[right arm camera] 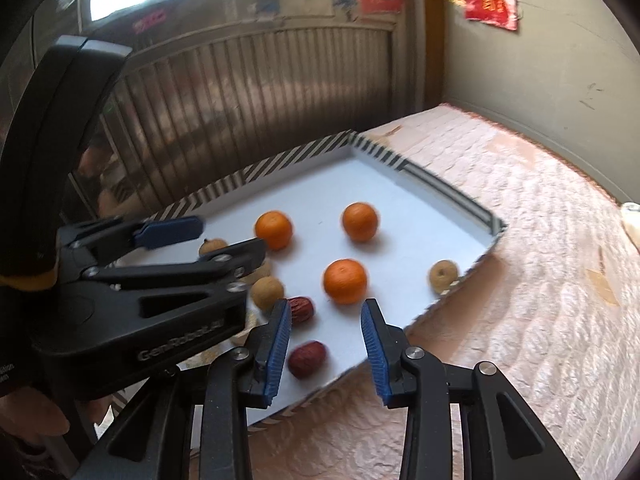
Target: Organize fruits
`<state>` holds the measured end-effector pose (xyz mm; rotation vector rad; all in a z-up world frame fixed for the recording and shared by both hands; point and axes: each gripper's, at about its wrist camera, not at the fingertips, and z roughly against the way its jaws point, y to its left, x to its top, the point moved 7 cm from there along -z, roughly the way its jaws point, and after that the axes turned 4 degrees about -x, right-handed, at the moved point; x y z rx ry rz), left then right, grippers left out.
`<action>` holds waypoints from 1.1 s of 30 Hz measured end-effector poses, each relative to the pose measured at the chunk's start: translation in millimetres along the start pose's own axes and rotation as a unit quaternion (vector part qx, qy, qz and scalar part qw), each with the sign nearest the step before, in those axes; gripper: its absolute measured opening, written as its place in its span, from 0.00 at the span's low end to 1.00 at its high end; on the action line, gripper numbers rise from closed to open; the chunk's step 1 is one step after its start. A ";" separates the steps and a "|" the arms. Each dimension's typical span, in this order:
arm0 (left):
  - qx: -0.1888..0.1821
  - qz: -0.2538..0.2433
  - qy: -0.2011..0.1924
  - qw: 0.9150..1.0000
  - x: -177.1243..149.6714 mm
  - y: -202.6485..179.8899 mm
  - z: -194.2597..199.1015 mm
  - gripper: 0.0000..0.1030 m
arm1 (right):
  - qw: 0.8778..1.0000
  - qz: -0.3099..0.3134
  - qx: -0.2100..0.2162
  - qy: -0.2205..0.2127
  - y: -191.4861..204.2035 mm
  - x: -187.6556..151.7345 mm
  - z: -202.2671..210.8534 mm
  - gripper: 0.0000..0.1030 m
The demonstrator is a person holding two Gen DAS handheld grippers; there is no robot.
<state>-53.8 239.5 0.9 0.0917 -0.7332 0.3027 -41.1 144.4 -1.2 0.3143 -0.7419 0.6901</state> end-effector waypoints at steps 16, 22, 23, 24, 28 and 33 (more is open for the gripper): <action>0.027 0.016 -0.046 0.998 -3.2 -0.8 32.5 0.58 | 0.998 -0.044 -0.040 -0.030 -23.5 0.0 22.0 0.42; 0.031 0.021 -0.056 0.998 -3.3 -1.2 39.2 0.58 | 0.998 -0.043 -0.043 -0.035 -21.3 0.2 26.7 0.43; 0.033 0.022 -0.057 0.998 -3.6 -1.7 40.3 0.58 | 0.998 -0.044 -0.042 -0.035 -20.8 0.6 26.3 0.43; 0.034 0.020 -0.059 0.997 -3.7 -2.0 41.2 0.58 | 0.998 -0.044 -0.041 -0.035 -20.7 0.8 26.2 0.44; 0.034 0.022 -0.062 0.997 -5.8 -3.3 45.0 0.58 | 0.998 -0.045 -0.039 -0.037 -20.0 0.2 28.1 0.44; 0.035 0.021 -0.064 0.997 -6.7 -5.1 45.8 0.58 | 0.998 -0.042 -0.037 -0.037 -18.5 -0.4 29.4 0.44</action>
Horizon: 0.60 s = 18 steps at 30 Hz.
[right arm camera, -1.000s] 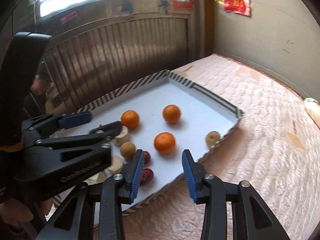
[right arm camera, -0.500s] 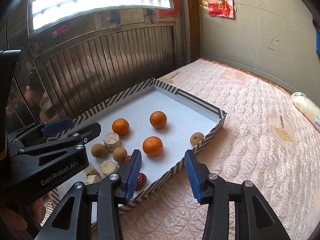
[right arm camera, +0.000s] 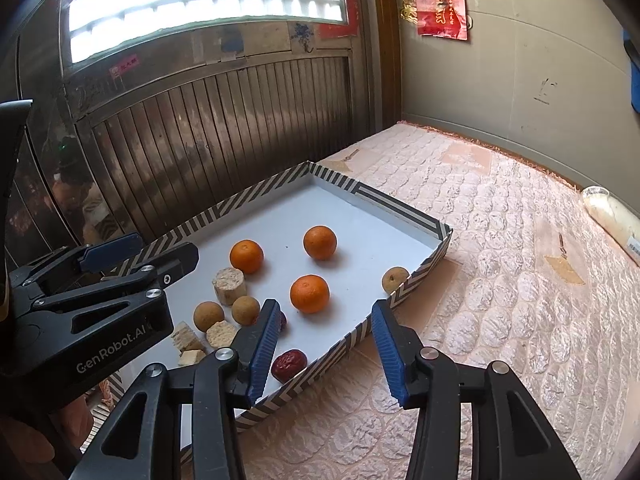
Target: Organize fruits
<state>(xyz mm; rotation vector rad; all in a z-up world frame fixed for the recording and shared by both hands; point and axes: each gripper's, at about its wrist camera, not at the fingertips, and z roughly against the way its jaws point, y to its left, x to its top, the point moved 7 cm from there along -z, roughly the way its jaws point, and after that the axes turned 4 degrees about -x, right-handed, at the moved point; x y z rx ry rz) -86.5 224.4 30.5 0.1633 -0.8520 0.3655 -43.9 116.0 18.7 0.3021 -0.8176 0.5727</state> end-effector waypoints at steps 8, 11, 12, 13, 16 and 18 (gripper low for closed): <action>0.000 0.001 -0.002 1.000 -0.9 -2.8 3.6 0.58 | 1.000 0.001 0.001 -0.001 1.3 0.2 0.6 0.45; -0.001 0.001 -0.003 1.000 -0.6 -2.7 4.6 0.58 | 1.000 0.002 -0.001 0.001 1.6 0.0 -0.4 0.45; -0.001 0.002 -0.003 1.000 -0.7 -2.7 4.6 0.58 | 1.000 0.002 0.000 0.002 1.8 -0.1 -0.9 0.45; -0.001 0.002 -0.003 1.000 -0.7 -2.7 4.4 0.58 | 1.000 0.001 -0.001 0.003 2.1 -0.1 -1.3 0.45; -0.002 0.002 -0.003 1.000 -0.5 -2.8 4.6 0.58 | 1.000 0.002 -0.001 0.002 2.4 0.0 -1.0 0.45; -0.002 0.001 -0.004 1.000 0.1 -3.7 5.4 0.58 | 1.000 0.002 -0.001 0.002 1.6 0.3 -1.1 0.45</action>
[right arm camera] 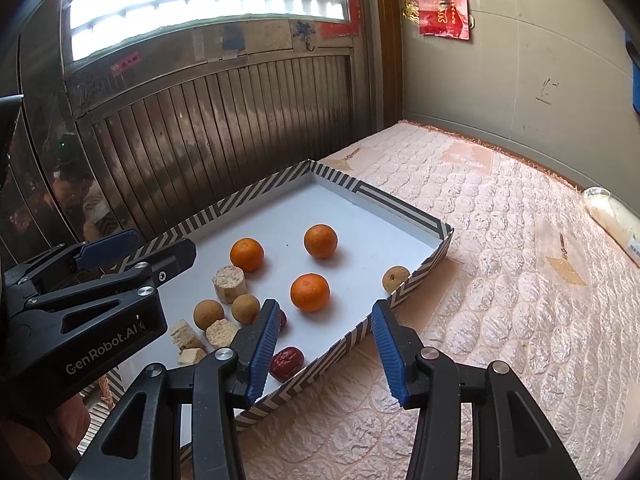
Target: Organize fruits
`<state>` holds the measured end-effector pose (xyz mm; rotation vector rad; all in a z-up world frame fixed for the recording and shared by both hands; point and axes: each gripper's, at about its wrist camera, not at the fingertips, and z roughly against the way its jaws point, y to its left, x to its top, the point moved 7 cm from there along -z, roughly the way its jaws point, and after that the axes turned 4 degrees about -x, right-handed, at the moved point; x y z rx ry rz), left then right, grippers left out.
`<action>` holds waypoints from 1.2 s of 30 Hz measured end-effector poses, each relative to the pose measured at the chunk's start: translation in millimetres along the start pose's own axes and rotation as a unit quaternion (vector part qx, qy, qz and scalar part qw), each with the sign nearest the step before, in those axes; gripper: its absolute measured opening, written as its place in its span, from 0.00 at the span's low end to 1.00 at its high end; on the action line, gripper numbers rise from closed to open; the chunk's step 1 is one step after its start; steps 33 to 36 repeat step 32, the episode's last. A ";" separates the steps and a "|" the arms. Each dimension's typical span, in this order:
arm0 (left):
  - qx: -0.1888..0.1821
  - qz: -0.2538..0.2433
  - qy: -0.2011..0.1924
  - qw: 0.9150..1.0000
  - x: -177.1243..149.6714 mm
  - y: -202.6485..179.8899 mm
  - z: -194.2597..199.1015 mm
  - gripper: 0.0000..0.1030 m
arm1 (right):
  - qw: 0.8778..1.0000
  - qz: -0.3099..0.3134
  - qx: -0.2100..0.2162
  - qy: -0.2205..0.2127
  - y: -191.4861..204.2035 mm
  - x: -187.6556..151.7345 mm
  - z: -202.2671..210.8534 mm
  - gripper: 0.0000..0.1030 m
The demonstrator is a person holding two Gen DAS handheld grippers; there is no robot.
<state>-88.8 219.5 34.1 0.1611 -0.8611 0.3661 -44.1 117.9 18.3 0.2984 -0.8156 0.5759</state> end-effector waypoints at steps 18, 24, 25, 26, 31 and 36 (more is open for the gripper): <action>0.002 0.009 -0.005 1.000 0.9 4.6 2.2 0.58 | 1.000 0.005 0.003 0.007 3.8 -2.0 -3.9 0.45; -0.001 0.019 -0.006 1.000 1.3 7.5 2.0 0.58 | 1.000 0.002 0.003 0.008 2.0 -2.7 -4.9 0.45; 0.003 0.019 -0.010 1.000 1.7 8.2 2.3 0.58 | 1.000 0.002 0.002 0.008 1.5 -2.8 -4.9 0.45; 0.005 0.018 -0.012 1.000 2.1 8.3 2.8 0.58 | 1.000 0.001 0.002 0.009 0.9 -2.9 -4.9 0.45; 0.001 0.003 -0.015 1.000 5.0 -2.8 3.6 0.58 | 1.000 -0.010 -0.006 0.004 -10.8 -2.6 0.4 0.45; -0.004 0.000 -0.012 1.000 4.7 -7.3 3.3 0.58 | 1.000 -0.015 -0.009 0.004 -16.1 -3.4 2.3 0.45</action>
